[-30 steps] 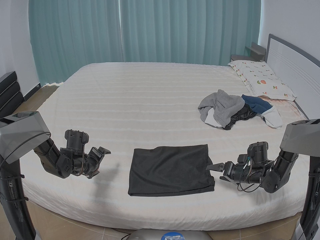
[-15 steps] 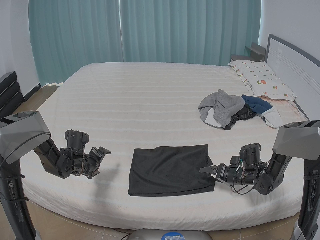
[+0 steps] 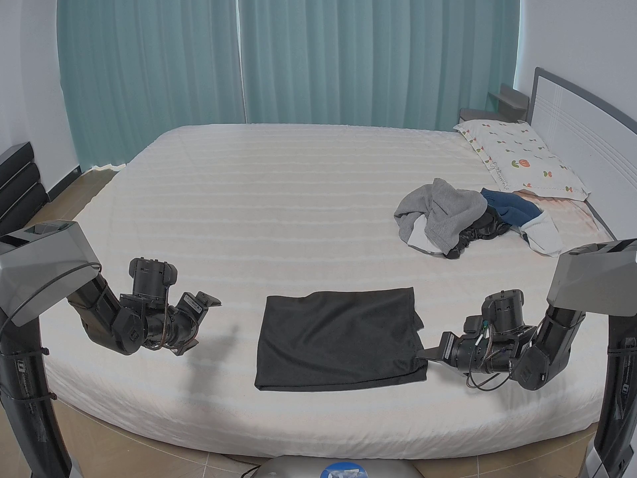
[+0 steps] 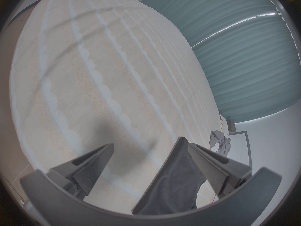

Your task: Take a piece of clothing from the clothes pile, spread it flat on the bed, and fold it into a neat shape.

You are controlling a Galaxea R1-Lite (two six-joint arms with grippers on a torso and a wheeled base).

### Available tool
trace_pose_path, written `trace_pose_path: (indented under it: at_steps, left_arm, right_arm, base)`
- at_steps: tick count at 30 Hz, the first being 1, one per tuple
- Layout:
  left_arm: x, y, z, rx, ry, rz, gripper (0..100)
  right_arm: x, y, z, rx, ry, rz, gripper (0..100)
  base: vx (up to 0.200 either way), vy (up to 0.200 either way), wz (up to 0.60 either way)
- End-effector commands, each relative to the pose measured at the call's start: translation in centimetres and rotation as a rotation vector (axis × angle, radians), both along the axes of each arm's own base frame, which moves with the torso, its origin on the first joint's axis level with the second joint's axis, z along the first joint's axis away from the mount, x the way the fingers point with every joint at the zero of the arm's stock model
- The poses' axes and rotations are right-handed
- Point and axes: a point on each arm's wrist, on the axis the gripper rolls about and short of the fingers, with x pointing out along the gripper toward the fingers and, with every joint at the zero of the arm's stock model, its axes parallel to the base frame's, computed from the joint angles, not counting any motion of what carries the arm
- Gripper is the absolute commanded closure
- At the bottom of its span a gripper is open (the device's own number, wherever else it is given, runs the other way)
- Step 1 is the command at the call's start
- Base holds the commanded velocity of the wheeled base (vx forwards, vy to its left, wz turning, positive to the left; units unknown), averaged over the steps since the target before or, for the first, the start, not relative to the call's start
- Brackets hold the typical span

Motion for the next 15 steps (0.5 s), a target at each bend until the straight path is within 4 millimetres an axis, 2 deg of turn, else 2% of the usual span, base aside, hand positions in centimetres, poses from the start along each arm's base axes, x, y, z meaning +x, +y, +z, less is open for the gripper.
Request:
trace_pose_path:
  at_steps: [1, 6, 15]
  left_arm:
    - [0.0, 0.0, 0.0, -0.001, 0.0, -0.001, 0]
    - [0.0, 0.0, 0.0, -0.001, 0.0, -0.001, 0]
    - [0.0, 0.0, 0.0, 0.0, 0.0, 0.0, 0]
  right_arm:
    - [-0.9, -1.3, 1.1, -0.003, -0.007, -0.027, 100]
    - [-1.4, -2.2, 0.9, -0.028, 0.001, -0.032, 100]
    - [-2.2, -2.3, 0.4, -0.054, 0.009, 0.0, 100]
  base:
    - [0.0, 0.0, 0.0]
    - [0.0, 0.0, 0.0]
    - [0.0, 0.0, 0.0]
